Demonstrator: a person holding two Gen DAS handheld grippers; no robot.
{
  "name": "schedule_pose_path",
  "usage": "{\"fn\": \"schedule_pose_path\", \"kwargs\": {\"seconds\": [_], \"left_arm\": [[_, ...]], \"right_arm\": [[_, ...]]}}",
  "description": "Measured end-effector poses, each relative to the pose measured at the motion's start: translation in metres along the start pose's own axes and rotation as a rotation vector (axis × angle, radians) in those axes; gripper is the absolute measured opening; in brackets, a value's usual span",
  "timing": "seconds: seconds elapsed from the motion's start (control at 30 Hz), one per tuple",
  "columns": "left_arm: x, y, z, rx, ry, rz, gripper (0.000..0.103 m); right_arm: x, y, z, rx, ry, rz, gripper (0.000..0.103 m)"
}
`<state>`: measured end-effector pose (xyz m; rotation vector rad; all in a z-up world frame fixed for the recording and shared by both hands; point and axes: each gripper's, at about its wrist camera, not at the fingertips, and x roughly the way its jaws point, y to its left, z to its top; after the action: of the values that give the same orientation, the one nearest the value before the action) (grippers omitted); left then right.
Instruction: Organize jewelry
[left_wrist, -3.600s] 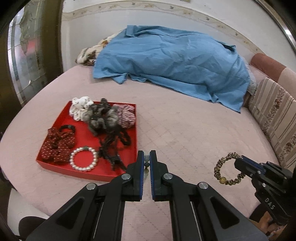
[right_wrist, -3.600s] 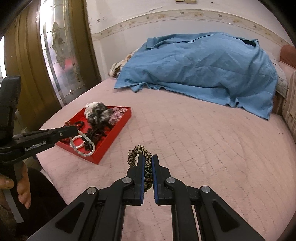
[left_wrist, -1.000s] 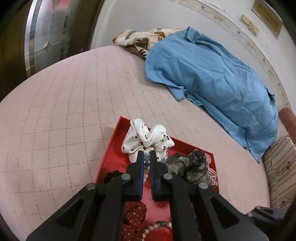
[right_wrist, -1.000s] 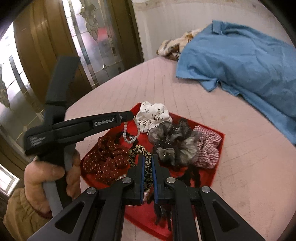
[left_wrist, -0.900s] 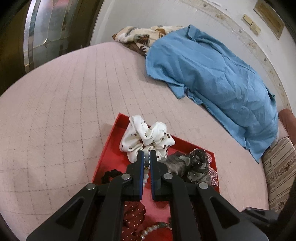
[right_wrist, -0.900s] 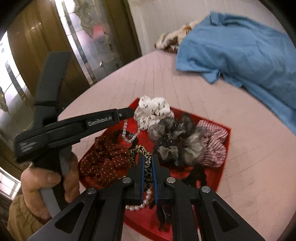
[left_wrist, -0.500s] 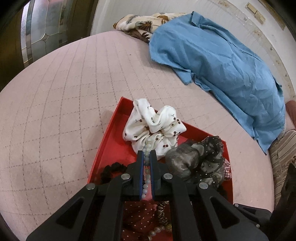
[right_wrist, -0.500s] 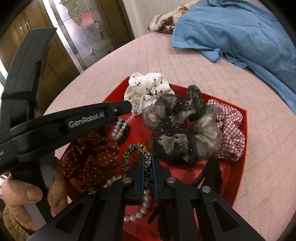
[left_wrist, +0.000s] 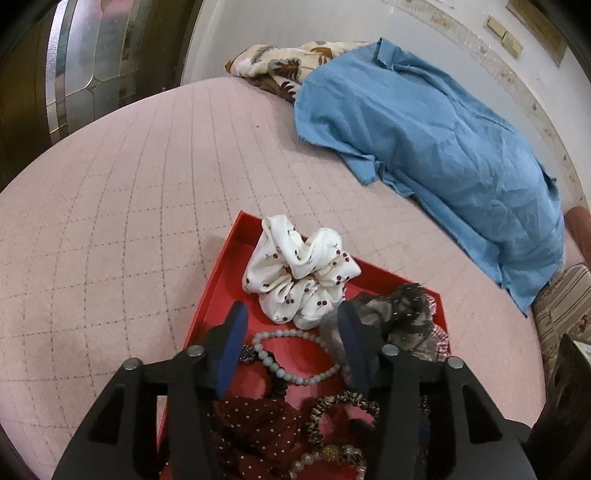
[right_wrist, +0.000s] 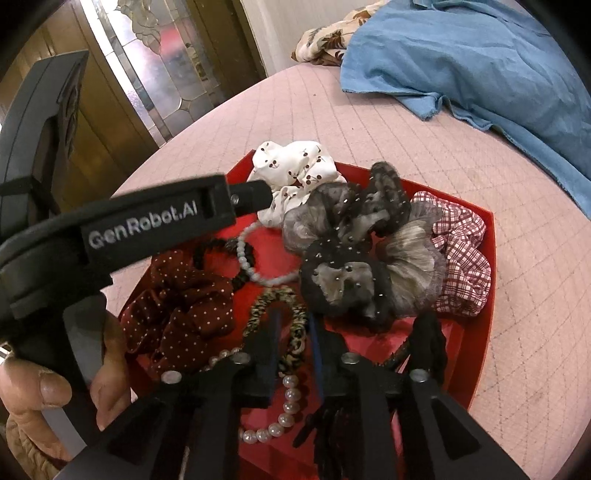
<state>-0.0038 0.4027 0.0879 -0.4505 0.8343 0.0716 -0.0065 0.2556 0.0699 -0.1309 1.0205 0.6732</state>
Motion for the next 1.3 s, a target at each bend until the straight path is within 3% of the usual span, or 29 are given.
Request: {"fn": "schedule_pose_path", "kwargs": {"seconds": [0.07, 0.37, 0.5, 0.77, 0.9, 1.0, 1.3], "left_arm": [[-0.003, -0.001, 0.000, -0.002, -0.007, -0.002, 0.057], [-0.013, -0.005, -0.002, -0.001, -0.032, -0.004, 0.068], [-0.020, -0.010, -0.006, 0.028, -0.048, 0.037, 0.075], [-0.036, -0.023, -0.023, 0.118, -0.079, 0.116, 0.077], [-0.046, -0.027, -0.033, 0.140, -0.134, 0.171, 0.078], [-0.056, -0.032, -0.041, 0.155, -0.187, 0.218, 0.085], [-0.097, -0.050, -0.078, 0.204, -0.315, 0.286, 0.092]], "right_arm": [[-0.005, 0.003, -0.002, -0.010, -0.014, -0.006, 0.036], [-0.027, 0.015, -0.008, -0.064, -0.051, -0.029, 0.038], [-0.038, 0.015, -0.013, -0.057, -0.065, -0.028, 0.041], [-0.068, 0.011, -0.026, -0.033, -0.103, -0.034, 0.049], [-0.081, 0.007, -0.039, -0.026, -0.116, -0.051, 0.051], [-0.091, 0.003, -0.051, -0.022, -0.126, -0.073, 0.053], [-0.114, -0.016, -0.087, 0.021, -0.144, -0.113, 0.057]]}}
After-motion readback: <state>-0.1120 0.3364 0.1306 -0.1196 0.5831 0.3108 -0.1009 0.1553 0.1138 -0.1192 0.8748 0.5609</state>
